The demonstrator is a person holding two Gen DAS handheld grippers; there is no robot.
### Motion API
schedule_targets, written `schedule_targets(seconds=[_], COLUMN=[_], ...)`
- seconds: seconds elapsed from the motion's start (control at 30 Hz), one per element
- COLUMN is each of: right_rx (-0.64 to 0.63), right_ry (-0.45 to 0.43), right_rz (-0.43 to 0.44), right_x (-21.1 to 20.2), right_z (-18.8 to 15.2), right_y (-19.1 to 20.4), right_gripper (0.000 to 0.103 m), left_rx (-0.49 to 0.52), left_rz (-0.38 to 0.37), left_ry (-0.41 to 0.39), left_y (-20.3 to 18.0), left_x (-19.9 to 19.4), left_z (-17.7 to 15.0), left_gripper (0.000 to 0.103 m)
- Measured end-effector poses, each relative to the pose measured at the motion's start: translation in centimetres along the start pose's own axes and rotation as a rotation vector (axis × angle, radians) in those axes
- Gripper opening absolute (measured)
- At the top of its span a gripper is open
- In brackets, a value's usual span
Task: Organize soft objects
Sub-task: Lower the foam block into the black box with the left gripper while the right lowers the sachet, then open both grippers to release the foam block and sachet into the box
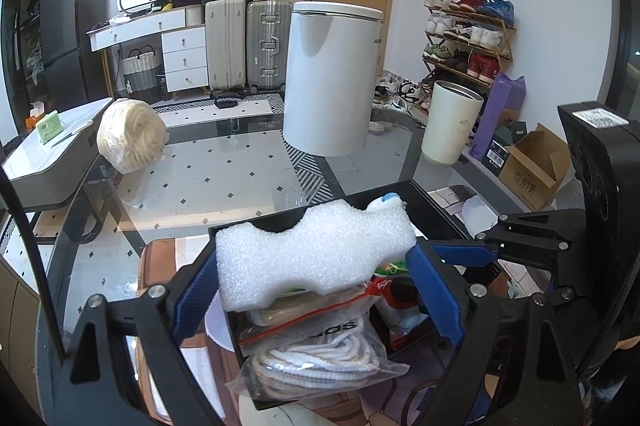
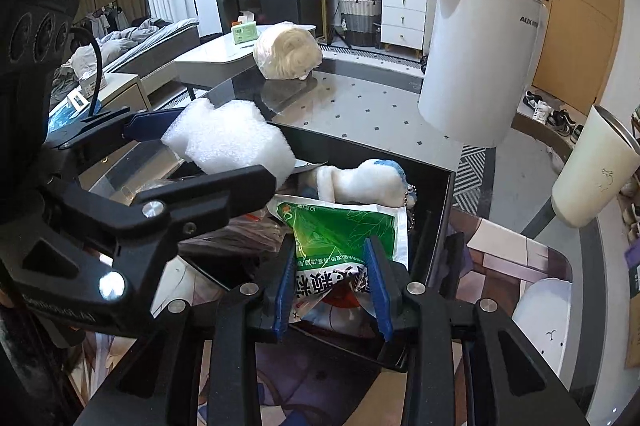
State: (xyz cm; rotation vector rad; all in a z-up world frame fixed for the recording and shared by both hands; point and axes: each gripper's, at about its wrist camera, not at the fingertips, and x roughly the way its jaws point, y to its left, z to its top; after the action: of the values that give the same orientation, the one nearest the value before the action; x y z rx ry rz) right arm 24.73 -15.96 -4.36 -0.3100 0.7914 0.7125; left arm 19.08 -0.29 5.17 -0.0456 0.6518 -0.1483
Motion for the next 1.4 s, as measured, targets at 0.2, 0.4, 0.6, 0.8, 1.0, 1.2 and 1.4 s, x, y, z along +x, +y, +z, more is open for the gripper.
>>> schedule_targets(seconds=[0.2,0.4,0.6,0.8,1.0,1.2,1.4], right_rx=[-0.027,-0.030,-0.008,0.013,0.044,0.073,0.099], right_ry=[0.011,-0.067,-0.082,-0.082,-0.079,-0.096,-0.159], right_rz=[-0.005,-0.014,-0.059,-0.072,-0.082,-0.083,-0.074], right_x=[0.0,-2.2,-3.6,-4.2,-4.4,-4.8,-5.8], right_z=[0.2,-0.6,-1.5,-2.3,-2.8,-3.3,-3.7], right_y=[-0.1,0.0,-0.7,-1.4,-2.2,-2.2,-1.5], right_gripper=[0.056,0.076,0.079,0.081,0.085,0.088,0.098], left_rx=[-0.001,0.007,0.025,0.048,0.050,0.044,0.004], left_rz=[0.000,-0.004,-0.019,0.001,0.019,0.035,0.056], left_ry=[-0.001,-0.006,0.018,0.034,0.013,-0.014,-0.047], left_y=[-0.2,-0.3,-1.1,-1.6,-1.7,-1.4,-0.3], left_x=[-0.1,-0.3,0.5,0.5,-0.6,-2.0,-3.6], left_z=[0.0,0.0,-0.2,-0.4,-0.7,-1.0,-1.8], left_gripper=[0.090,0.090,0.090,0.092,0.102,0.103,0.103])
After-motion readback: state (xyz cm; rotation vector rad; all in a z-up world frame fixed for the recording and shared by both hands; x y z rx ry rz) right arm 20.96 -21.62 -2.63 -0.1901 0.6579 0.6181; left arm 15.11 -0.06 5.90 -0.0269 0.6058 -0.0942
